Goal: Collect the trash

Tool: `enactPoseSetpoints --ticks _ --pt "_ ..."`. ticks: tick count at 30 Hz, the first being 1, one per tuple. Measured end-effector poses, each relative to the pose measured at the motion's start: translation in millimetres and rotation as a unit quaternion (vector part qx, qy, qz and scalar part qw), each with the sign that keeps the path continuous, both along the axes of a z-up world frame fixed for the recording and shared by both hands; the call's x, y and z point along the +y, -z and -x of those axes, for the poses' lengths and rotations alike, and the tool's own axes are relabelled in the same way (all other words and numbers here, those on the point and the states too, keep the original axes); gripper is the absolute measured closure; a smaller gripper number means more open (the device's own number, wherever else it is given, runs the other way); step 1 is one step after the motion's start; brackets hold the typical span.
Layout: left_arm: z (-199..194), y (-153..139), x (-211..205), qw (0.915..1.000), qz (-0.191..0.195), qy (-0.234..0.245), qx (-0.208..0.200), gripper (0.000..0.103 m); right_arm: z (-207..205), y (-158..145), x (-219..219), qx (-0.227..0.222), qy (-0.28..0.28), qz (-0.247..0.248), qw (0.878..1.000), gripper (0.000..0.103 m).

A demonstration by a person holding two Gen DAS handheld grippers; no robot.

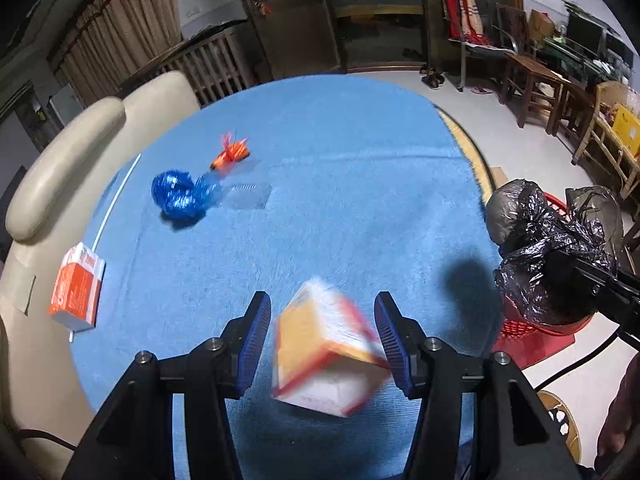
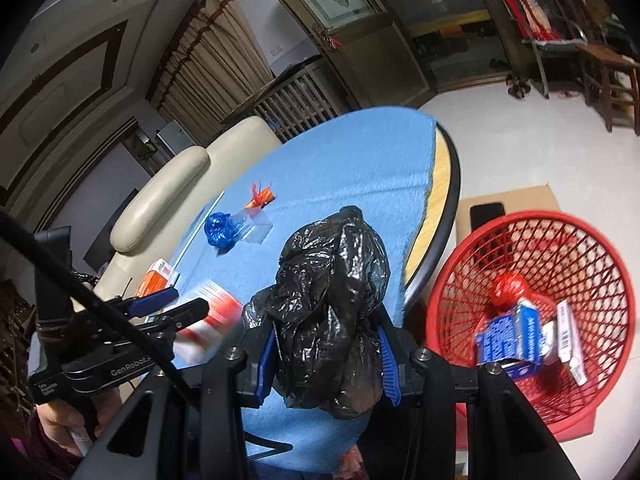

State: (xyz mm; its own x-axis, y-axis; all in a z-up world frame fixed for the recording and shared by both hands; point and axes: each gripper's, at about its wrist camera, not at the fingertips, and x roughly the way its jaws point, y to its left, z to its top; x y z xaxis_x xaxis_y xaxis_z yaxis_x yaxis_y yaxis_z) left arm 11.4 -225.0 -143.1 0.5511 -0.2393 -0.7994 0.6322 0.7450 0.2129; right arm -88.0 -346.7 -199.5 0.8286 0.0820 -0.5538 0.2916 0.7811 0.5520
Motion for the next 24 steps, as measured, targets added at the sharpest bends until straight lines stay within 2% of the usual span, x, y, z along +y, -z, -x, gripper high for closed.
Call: enactPoseSetpoints --ticks 5,13,18,20,22,23,24 --pt "-19.7 8.0 18.2 0.9991 0.006 -0.040 0.012 0.048 -22.1 11.9 6.7 0.015 -0.017 -0.014 1.000 0.057" --pt "-35.4 16.4 39.9 0.9966 0.027 -0.062 0.048 0.048 -52.4 27.7 13.6 0.038 -0.021 0.011 0.999 0.057" --pt "-26.3 8.2 39.4 0.9961 0.051 -0.041 0.059 0.047 -62.2 45.3 11.1 0.075 -0.017 0.009 0.997 0.056" --pt "-20.1 3.4 36.9 0.9955 0.063 -0.025 0.067 0.047 -61.5 48.7 11.5 0.075 -0.015 0.006 0.997 0.054" --pt "-14.7 -0.5 34.3 0.9952 0.070 -0.013 0.068 0.041 -61.2 48.2 12.0 0.076 -0.016 0.008 0.997 0.051" --pt "-9.4 -2.4 31.9 0.9949 0.074 -0.003 0.068 0.036 -60.9 47.9 11.8 0.077 -0.016 0.007 0.997 0.046" --pt "-6.3 -3.0 29.7 0.9948 0.076 0.005 0.067 0.036 -60.2 47.7 11.0 0.077 -0.015 0.005 0.997 0.043"
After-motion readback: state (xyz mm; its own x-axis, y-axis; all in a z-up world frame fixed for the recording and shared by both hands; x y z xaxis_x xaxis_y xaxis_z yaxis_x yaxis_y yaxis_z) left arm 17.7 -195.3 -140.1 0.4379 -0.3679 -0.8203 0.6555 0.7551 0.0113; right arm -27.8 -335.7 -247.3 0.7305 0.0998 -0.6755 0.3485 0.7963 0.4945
